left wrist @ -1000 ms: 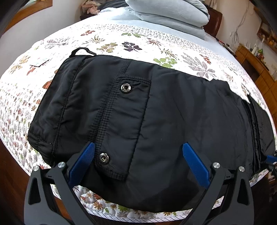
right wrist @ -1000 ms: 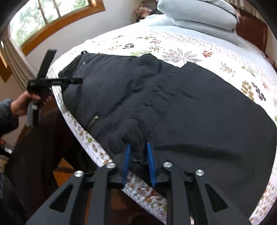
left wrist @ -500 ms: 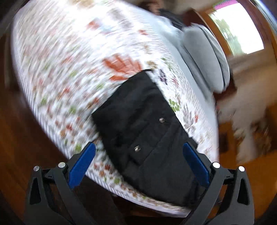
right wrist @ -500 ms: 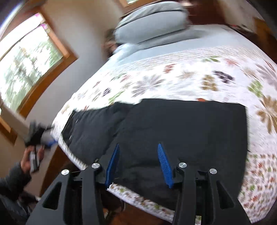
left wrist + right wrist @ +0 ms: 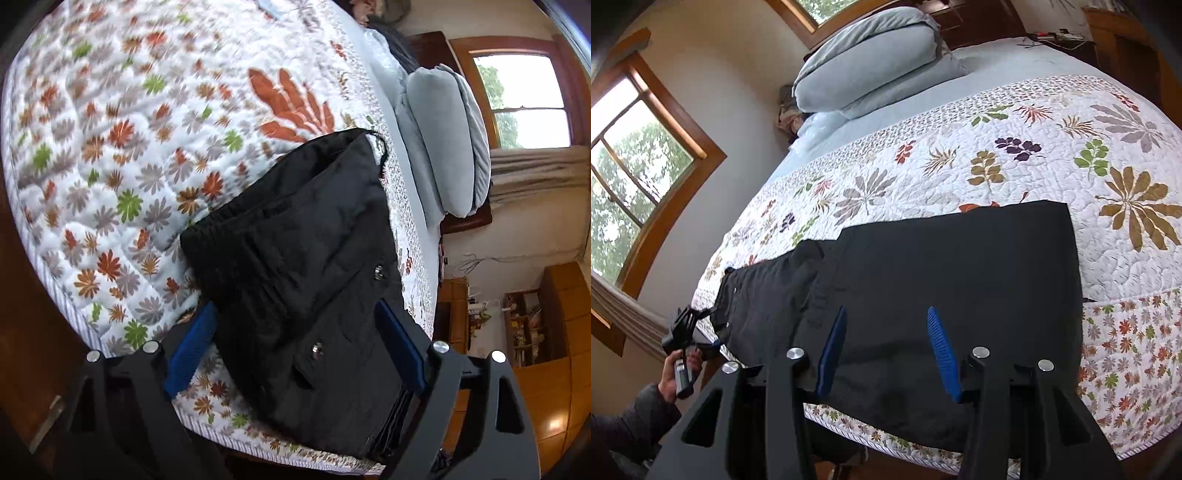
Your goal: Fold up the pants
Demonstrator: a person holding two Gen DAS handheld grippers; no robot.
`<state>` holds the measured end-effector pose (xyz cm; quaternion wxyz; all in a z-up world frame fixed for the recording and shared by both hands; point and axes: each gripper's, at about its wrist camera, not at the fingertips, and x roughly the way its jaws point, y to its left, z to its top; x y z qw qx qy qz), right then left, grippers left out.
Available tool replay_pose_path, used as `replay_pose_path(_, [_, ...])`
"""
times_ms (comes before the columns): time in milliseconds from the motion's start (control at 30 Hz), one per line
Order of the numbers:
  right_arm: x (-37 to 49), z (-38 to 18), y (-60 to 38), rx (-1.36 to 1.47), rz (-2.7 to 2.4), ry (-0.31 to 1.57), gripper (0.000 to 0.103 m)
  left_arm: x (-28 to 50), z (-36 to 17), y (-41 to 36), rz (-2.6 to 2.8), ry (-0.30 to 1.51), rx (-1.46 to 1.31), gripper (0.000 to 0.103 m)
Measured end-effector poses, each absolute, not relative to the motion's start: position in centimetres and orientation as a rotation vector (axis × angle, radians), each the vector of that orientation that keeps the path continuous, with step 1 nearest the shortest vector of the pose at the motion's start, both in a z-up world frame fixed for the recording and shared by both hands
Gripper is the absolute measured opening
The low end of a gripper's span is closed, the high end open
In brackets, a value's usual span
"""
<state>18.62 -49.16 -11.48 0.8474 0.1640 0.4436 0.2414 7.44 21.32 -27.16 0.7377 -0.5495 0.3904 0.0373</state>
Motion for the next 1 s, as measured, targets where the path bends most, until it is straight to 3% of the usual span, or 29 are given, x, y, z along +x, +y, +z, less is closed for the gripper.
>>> replay_pose_path(167, [18.3,-12.0,-48.5,0.323,0.520,0.952,0.048,6.8,-27.8,21.6,0.048,0.804,-1.259,0.084])
replay_pose_path(300, [18.4,-12.5,-48.5,0.328,0.518,0.966,0.048,5.9,-28.2,21.8,0.081,0.820,-1.214,0.037])
replay_pose_path(400, [18.4,-12.6,-48.7,0.338,0.515,0.969,0.048,5.6,-28.5,21.9,0.076,0.805,-1.221,0.036])
replay_pose_path(500, [18.5,-12.7,-48.9,0.350,0.510,0.975,0.048,5.7,-28.5,21.6,0.095,0.814,-1.192,0.042])
replay_pose_path(567, [18.4,-12.7,-49.1,0.364,0.513,0.977,0.048,6.1,-28.6,21.7,0.076,0.802,-1.220,0.059])
replay_pose_path(633, [18.4,-12.6,-49.1,0.367,0.512,0.978,0.048,6.4,-28.3,21.7,0.049,0.773,-1.237,0.083])
replay_pose_path(867, [18.4,-12.5,-48.9,0.355,0.516,0.976,0.048,8.2,-28.0,20.6,0.089,0.771,-1.213,0.090])
replay_pose_path(900, [18.4,-12.6,-48.9,0.353,0.516,0.978,0.048,8.3,-27.7,20.3,0.096,0.771,-1.197,0.088])
replay_pose_path(967, [18.4,-12.7,-48.8,0.352,0.517,0.981,0.048,8.4,-27.0,19.8,0.071,0.747,-1.186,0.069])
replay_pose_path(1000, [18.4,-12.7,-48.8,0.354,0.517,0.982,0.048,8.6,-26.7,19.5,0.049,0.748,-1.180,0.044])
